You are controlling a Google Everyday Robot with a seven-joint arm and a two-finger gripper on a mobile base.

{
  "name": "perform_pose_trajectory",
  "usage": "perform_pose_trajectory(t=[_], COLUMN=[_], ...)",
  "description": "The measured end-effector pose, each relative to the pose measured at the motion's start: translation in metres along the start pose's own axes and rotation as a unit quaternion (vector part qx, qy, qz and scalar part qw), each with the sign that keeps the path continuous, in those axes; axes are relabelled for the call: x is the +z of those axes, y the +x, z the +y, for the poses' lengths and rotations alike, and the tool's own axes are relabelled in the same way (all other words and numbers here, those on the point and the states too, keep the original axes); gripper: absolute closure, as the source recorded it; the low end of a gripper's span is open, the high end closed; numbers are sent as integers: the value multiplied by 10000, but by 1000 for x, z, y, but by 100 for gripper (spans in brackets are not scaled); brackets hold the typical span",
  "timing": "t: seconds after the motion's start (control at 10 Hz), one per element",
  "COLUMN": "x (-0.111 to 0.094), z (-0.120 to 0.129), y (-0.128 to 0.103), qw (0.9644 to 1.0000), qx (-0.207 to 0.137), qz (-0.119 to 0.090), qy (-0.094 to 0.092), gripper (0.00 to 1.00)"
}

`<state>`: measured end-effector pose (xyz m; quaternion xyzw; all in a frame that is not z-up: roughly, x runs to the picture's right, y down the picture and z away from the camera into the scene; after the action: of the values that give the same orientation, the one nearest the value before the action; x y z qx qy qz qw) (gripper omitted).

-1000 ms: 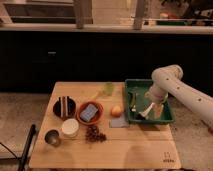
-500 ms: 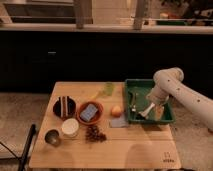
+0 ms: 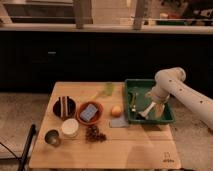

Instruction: Place brush in table surface

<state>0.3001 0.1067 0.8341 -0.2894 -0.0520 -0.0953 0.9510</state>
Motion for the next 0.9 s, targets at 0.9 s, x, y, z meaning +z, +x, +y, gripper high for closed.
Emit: perform_pose_trajectory(t=[0.9], x=[37], z=[-27], y=[28], qw=[9983], qx=[-542], qz=[-180], qy=[154], gripper=[20])
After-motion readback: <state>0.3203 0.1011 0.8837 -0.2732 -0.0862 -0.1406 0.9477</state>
